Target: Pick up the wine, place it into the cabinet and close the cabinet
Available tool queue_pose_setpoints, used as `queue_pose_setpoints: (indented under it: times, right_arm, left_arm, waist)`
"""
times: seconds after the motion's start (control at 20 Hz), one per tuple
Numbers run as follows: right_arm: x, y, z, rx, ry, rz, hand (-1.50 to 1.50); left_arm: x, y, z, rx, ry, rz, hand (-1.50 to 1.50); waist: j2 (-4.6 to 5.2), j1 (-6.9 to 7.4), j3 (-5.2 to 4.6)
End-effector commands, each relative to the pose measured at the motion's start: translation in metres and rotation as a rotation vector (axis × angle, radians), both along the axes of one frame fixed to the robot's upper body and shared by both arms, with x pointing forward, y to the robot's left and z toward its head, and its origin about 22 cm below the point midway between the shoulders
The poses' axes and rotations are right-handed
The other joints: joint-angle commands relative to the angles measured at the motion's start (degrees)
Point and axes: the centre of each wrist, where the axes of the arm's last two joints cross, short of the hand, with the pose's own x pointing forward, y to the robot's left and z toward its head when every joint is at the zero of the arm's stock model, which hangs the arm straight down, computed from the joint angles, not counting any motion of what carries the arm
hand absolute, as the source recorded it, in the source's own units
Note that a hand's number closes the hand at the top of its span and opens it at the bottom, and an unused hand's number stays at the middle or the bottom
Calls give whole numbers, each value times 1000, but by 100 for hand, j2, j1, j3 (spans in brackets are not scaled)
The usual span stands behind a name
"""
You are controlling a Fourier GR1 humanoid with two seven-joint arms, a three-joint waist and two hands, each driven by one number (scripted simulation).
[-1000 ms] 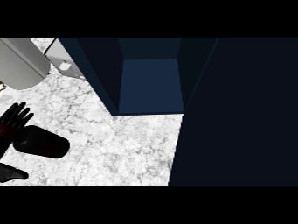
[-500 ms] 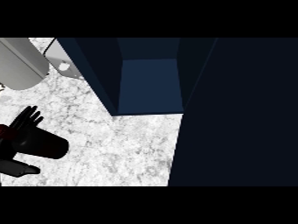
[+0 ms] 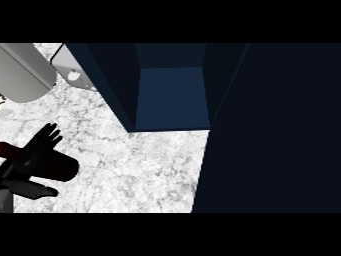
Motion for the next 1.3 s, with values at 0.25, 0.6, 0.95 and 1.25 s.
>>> queue_pose_setpoints:
  times: [0.25,0.6,0.95,1.25]
  right_arm:
    - [-28,-14,16,4,-86,-24,-150]
    - [-19,-11,8,-3,-70,-25,-150]
    - [-25,-10,6,12,-72,-35,-150]
    - [-28,-14,4,-15,-44,-34,-150]
  left_arm:
    - [6,-4,-5,-140,-94,-64,-150]
    - [-16,-12,-30,-199,-89,-50,150]
    - [-4,-20,-23,-136,-199,-45,150]
    - [3,-61,-30,-115,-240,-6,150]
  waist:
    - [-15,-19,-2]
    - [21,5,-3]
    - [-7,34,5]
    - [-33,125,23]
